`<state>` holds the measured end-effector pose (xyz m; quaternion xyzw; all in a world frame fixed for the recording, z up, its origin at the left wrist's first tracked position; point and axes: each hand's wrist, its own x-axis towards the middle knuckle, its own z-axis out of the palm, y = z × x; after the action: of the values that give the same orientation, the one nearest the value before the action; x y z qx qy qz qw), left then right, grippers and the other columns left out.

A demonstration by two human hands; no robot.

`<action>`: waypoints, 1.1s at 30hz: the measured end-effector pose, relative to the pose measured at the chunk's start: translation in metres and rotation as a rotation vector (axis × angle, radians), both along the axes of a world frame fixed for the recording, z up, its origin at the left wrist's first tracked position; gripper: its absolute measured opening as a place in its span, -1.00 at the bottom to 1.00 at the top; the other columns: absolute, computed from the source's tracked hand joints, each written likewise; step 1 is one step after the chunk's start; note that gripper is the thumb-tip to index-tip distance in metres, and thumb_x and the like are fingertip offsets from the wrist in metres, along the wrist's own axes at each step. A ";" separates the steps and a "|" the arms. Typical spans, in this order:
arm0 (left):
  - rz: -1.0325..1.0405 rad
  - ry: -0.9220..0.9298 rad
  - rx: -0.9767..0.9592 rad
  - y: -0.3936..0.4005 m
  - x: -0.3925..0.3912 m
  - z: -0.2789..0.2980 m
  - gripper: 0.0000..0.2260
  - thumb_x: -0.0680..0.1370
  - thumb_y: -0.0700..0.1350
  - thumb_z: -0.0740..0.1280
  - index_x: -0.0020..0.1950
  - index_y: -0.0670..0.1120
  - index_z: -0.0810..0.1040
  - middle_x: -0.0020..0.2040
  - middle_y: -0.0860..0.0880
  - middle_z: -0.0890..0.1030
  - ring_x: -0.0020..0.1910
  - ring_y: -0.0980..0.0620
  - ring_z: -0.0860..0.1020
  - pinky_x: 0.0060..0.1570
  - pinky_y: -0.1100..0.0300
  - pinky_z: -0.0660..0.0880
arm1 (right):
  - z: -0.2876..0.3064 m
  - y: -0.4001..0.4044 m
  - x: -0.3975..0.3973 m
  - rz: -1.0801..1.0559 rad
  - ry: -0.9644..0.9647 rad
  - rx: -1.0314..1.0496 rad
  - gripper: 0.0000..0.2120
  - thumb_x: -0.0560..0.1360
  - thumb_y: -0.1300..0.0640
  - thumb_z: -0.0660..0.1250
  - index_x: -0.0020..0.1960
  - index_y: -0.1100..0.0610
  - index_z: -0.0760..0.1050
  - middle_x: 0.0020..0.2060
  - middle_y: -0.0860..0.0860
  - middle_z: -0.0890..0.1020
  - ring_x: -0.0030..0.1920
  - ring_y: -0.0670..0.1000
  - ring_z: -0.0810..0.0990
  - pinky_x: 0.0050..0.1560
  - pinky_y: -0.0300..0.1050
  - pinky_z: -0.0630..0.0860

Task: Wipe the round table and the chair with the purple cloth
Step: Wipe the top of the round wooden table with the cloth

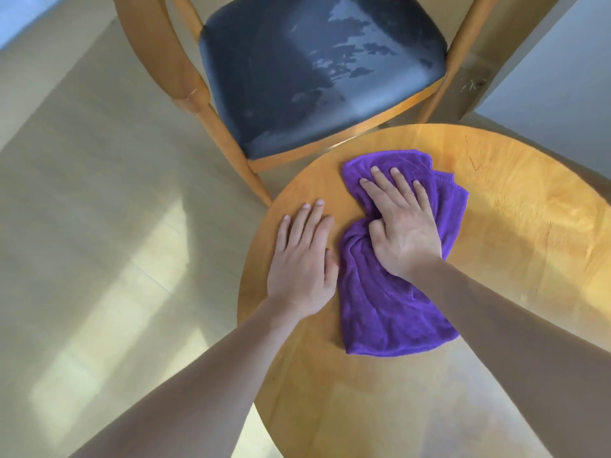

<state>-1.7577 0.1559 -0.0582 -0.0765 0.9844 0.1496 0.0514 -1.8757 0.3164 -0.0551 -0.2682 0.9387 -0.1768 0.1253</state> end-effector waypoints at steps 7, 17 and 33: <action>0.217 -0.027 -0.042 0.018 0.096 -0.001 -0.41 0.57 -0.06 0.12 0.63 -0.09 0.25 0.68 -0.05 0.14 0.67 -0.05 0.07 0.57 -0.19 0.18 | 0.002 -0.008 0.008 -0.120 0.002 -0.014 -0.32 0.48 0.05 0.03 0.62 0.01 0.15 0.63 -0.09 0.12 0.64 0.01 -0.03 0.62 0.12 -0.14; 0.245 -0.021 -0.063 0.020 0.095 -0.005 -0.39 0.55 -0.04 0.14 0.63 -0.07 0.25 0.67 -0.03 0.16 0.67 -0.05 0.07 0.58 -0.17 0.13 | 0.000 -0.070 -0.002 -0.008 0.021 0.082 -0.29 0.51 0.03 0.07 0.65 -0.02 0.02 0.65 -0.08 0.01 0.64 0.10 -0.10 0.60 0.21 -0.17; 0.292 -0.023 -0.046 0.023 0.094 -0.002 -0.43 0.54 -0.08 0.21 0.58 -0.06 0.31 0.66 -0.01 0.21 0.66 -0.01 0.09 0.62 -0.11 0.07 | 0.004 0.003 0.036 0.692 -0.076 0.021 -0.28 0.39 0.05 0.00 0.56 -0.03 0.31 0.60 -0.11 0.20 0.63 0.01 0.04 0.61 0.13 -0.08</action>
<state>-1.6634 0.1790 -0.0603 -0.2216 0.9654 0.1322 0.0386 -1.8394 0.3198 -0.0511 -0.5627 0.7884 -0.1240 0.2152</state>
